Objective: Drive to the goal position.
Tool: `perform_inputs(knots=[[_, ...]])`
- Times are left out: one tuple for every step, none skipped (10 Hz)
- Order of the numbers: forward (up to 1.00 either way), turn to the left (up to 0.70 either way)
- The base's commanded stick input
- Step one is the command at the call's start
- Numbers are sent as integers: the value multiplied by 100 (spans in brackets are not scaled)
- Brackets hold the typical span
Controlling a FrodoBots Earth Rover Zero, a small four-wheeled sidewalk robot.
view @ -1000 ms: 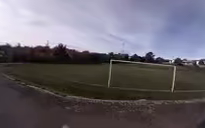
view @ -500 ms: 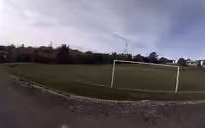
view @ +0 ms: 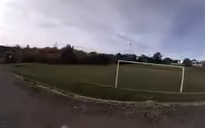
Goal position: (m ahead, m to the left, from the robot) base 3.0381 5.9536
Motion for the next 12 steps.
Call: perform_inputs(knots=[[0, 70], [0, 70], [0, 70], [0, 70], [0, 70], [0, 70], [0, 70], [0, 70], [0, 70], [0, 70], [0, 70], [0, 70]])
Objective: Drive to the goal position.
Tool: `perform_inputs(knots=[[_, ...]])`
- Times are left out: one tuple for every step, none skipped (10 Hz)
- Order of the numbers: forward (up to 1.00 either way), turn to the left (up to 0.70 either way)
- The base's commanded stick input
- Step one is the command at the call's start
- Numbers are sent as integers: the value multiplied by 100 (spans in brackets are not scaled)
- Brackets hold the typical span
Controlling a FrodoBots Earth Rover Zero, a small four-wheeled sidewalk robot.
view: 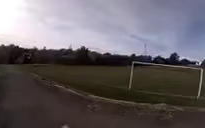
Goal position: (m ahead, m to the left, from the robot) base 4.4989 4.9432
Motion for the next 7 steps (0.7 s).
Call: perform_inputs(knots=[[0, 70], [0, 70], [0, 70], [0, 70], [0, 70], [0, 70], [0, 70]])
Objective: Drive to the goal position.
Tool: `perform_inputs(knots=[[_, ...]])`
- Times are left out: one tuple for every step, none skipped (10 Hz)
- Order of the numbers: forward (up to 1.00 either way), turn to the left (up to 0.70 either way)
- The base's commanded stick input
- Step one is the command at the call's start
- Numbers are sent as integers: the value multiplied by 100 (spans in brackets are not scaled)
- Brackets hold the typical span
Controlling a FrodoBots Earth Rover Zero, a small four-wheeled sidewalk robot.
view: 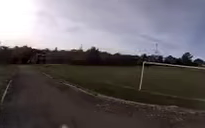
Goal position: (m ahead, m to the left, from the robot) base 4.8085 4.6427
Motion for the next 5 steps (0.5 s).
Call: perform_inputs(knots=[[0, 70], [0, 70], [0, 70], [0, 70], [0, 70]])
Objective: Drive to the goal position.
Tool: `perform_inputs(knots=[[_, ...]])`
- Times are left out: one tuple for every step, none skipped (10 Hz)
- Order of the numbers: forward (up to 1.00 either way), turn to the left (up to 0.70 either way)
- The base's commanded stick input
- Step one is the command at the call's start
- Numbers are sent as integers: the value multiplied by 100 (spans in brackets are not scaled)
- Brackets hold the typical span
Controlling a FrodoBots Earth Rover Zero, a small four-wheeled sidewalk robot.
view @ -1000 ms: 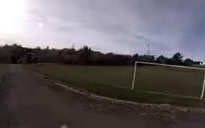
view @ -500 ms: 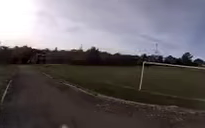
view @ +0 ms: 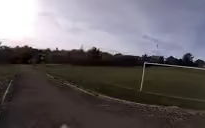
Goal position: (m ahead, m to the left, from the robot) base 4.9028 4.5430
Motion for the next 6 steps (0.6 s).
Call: perform_inputs(knots=[[0, 70], [0, 70], [0, 70], [0, 70], [0, 70], [0, 70]])
